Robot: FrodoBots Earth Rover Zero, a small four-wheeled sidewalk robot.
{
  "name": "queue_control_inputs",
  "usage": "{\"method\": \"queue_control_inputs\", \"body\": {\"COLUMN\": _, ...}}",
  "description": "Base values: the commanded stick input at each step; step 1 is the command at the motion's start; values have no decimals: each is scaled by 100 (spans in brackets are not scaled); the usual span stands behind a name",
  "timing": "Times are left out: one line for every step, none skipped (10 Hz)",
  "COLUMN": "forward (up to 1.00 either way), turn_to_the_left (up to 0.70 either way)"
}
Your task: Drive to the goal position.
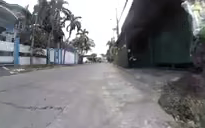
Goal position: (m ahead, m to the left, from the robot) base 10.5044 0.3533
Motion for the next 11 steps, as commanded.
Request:
{"method": "queue_control_inputs", "body": {"forward": 100, "turn_to_the_left": 9}}
{"method": "queue_control_inputs", "body": {"forward": 100, "turn_to_the_left": 0}}
{"method": "queue_control_inputs", "body": {"forward": 100, "turn_to_the_left": 0}}
{"method": "queue_control_inputs", "body": {"forward": 100, "turn_to_the_left": 0}}
{"method": "queue_control_inputs", "body": {"forward": 100, "turn_to_the_left": 0}}
{"method": "queue_control_inputs", "body": {"forward": 100, "turn_to_the_left": 0}}
{"method": "queue_control_inputs", "body": {"forward": 100, "turn_to_the_left": 0}}
{"method": "queue_control_inputs", "body": {"forward": 100, "turn_to_the_left": 0}}
{"method": "queue_control_inputs", "body": {"forward": 100, "turn_to_the_left": 0}}
{"method": "queue_control_inputs", "body": {"forward": 100, "turn_to_the_left": 0}}
{"method": "queue_control_inputs", "body": {"forward": 100, "turn_to_the_left": 0}}
